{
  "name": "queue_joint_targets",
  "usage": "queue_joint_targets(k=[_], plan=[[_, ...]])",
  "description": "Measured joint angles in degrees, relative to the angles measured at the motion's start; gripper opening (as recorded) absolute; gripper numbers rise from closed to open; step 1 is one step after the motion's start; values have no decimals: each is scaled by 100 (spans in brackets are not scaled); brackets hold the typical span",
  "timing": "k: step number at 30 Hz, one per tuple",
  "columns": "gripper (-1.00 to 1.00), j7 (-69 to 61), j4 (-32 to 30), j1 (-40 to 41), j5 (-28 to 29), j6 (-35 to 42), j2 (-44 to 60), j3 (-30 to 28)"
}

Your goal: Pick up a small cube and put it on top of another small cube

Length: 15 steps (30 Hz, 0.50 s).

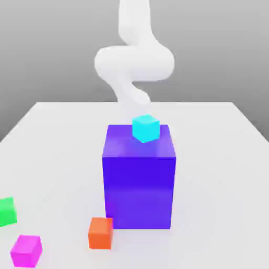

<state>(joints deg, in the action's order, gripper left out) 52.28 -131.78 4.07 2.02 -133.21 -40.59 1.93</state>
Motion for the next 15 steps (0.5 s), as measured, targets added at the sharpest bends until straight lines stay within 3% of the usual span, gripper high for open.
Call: queue_joint_targets(k=[8, 15], plan=[[0, 2101, 6, 1245, 660, -441, 1711, 534], [0, 3875, 13, 1888, 1194, -817, 3177, 551]])
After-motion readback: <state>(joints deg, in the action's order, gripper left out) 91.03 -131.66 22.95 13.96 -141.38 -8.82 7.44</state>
